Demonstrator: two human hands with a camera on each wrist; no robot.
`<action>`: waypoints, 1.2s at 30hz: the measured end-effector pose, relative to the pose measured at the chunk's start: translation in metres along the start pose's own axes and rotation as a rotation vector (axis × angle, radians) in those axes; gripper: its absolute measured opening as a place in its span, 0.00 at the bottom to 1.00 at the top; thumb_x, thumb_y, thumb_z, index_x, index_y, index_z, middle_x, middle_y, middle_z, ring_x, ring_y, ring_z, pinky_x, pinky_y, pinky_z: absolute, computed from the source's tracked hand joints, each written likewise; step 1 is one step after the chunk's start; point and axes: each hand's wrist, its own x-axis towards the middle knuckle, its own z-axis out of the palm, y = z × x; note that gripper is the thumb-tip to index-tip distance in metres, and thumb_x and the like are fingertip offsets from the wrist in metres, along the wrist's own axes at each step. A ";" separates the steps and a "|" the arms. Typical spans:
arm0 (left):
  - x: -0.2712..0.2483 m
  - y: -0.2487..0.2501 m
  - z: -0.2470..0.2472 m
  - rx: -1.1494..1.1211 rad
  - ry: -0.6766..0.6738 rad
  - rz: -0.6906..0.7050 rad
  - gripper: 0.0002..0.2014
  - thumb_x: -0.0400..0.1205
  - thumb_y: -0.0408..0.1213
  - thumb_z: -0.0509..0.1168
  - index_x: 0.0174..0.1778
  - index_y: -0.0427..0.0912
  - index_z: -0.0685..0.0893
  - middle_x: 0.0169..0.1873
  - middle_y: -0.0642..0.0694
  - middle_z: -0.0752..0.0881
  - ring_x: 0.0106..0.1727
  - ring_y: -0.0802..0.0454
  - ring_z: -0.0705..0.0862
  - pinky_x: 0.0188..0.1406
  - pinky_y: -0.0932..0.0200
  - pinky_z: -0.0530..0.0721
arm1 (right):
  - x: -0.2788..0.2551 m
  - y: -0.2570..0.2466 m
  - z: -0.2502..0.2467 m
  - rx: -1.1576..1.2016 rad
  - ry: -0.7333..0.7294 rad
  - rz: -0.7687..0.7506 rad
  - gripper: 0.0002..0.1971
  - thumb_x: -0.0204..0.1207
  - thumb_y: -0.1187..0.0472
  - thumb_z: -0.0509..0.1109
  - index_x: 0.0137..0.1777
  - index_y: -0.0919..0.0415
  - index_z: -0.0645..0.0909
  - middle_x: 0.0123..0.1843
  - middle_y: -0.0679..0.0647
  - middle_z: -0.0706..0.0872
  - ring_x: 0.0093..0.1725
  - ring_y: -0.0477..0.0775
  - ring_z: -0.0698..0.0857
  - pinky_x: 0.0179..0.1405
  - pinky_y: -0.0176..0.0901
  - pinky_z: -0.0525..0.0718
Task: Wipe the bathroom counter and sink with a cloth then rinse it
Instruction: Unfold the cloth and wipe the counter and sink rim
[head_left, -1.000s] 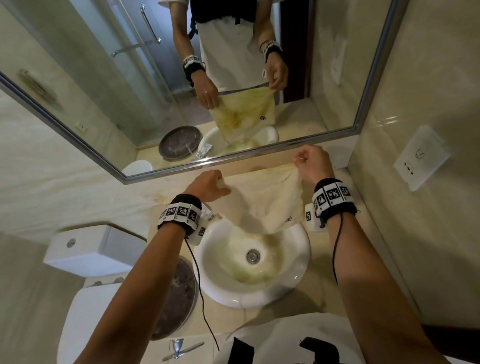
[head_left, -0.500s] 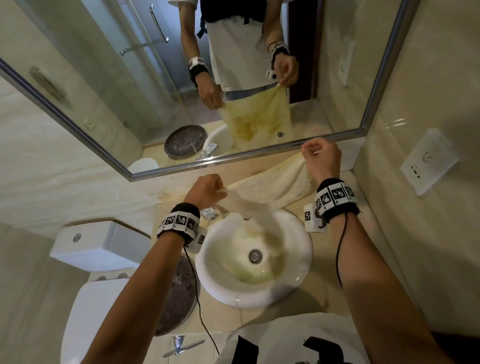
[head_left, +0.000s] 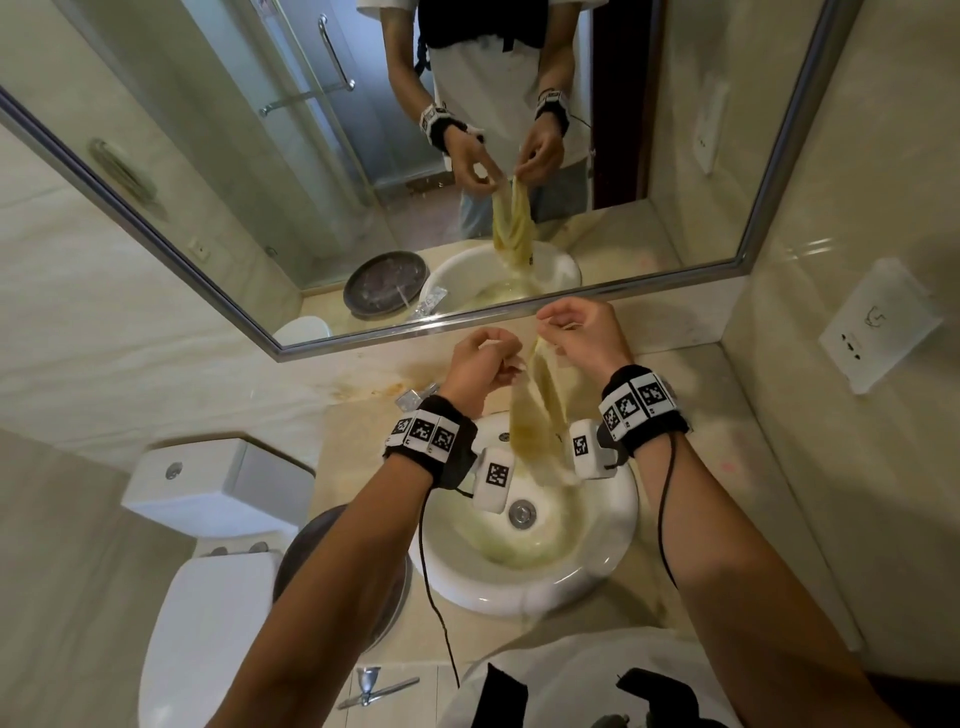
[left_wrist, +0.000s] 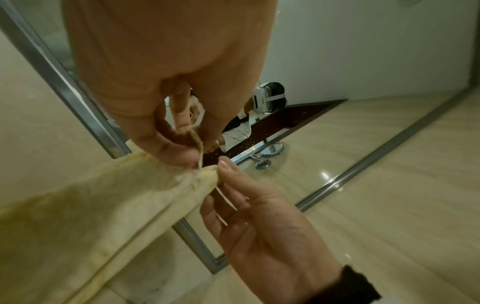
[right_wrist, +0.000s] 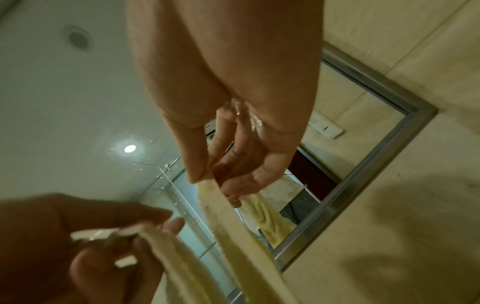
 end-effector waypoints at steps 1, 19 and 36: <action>0.000 0.001 0.000 -0.010 -0.021 0.002 0.07 0.82 0.27 0.66 0.55 0.36 0.81 0.35 0.38 0.87 0.35 0.46 0.86 0.34 0.58 0.84 | -0.002 -0.002 0.001 -0.009 -0.037 -0.014 0.06 0.75 0.60 0.79 0.47 0.48 0.89 0.47 0.48 0.91 0.49 0.53 0.90 0.49 0.54 0.92; 0.001 0.015 -0.029 0.742 0.001 0.227 0.15 0.85 0.35 0.59 0.69 0.43 0.76 0.50 0.39 0.85 0.46 0.47 0.84 0.43 0.54 0.84 | 0.001 -0.001 -0.029 0.039 0.122 -0.065 0.14 0.82 0.67 0.65 0.54 0.47 0.87 0.51 0.46 0.84 0.49 0.42 0.82 0.46 0.32 0.76; -0.005 0.054 -0.066 1.111 -0.153 0.964 0.15 0.74 0.14 0.66 0.40 0.39 0.91 0.47 0.42 0.80 0.49 0.47 0.80 0.47 0.56 0.80 | 0.002 -0.019 -0.062 0.549 -0.169 -0.128 0.14 0.81 0.73 0.70 0.62 0.58 0.84 0.47 0.53 0.87 0.45 0.49 0.84 0.48 0.46 0.83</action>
